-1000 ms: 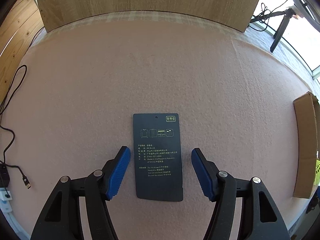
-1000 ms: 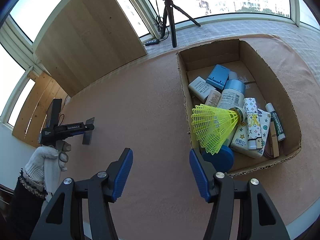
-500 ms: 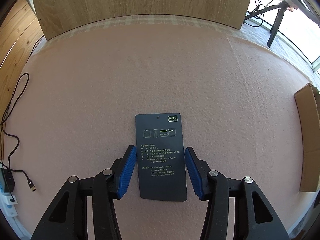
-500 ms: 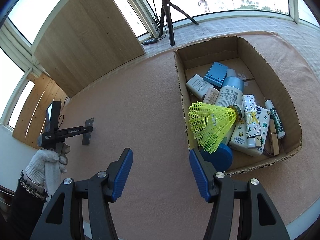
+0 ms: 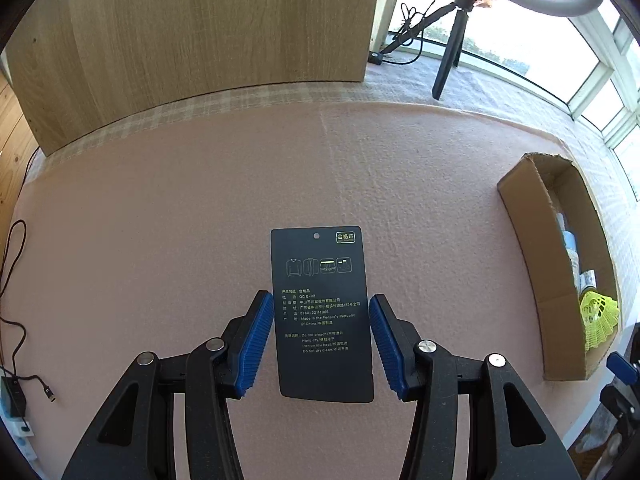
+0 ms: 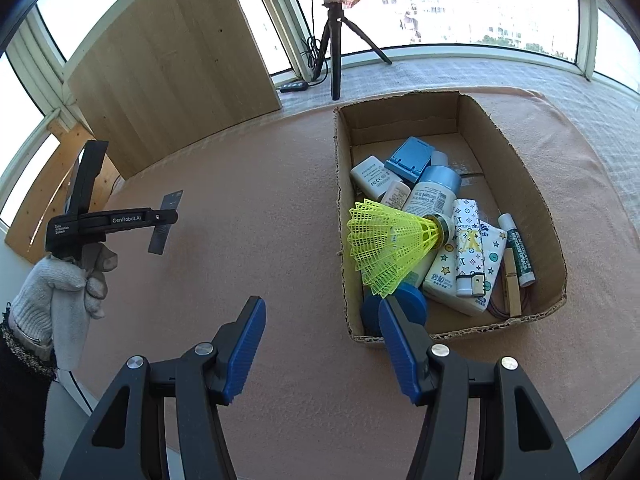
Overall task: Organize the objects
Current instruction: 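Close the left gripper on the dark printed card and lift it, then carry the card with the left gripper into the box and open it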
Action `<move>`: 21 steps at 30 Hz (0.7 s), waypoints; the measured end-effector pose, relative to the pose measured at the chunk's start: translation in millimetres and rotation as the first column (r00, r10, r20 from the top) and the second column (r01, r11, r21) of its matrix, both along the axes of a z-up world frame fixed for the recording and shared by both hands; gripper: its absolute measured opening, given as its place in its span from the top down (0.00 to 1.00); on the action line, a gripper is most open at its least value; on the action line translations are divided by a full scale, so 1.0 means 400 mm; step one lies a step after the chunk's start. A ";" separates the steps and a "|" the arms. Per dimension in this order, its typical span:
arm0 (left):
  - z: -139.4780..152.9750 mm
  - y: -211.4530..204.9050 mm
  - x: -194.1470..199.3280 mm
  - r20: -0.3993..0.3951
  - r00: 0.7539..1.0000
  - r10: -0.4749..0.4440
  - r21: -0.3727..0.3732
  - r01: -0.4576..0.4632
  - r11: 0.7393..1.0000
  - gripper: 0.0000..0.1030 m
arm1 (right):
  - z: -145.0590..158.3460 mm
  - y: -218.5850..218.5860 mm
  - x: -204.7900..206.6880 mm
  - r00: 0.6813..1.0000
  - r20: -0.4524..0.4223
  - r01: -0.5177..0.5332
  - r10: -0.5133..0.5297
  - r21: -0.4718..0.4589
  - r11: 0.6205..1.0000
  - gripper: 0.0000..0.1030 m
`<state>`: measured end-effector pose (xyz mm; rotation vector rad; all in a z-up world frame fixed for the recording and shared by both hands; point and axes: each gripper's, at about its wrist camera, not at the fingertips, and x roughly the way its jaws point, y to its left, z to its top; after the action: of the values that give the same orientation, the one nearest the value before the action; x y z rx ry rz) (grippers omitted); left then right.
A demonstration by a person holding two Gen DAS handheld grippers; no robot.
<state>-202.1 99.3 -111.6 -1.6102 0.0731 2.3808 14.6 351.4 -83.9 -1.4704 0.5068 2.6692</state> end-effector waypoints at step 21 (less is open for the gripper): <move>0.143 0.551 -0.004 -0.106 0.940 -0.325 0.119 0.336 0.934 0.48 | -0.006 0.139 0.097 0.993 0.004 0.116 -0.117 0.099 0.988 0.47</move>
<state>-203.6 319.7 -54.4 -1.3173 0.1800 2.1426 53.4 406.8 -86.4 -1.3821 0.4396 2.5571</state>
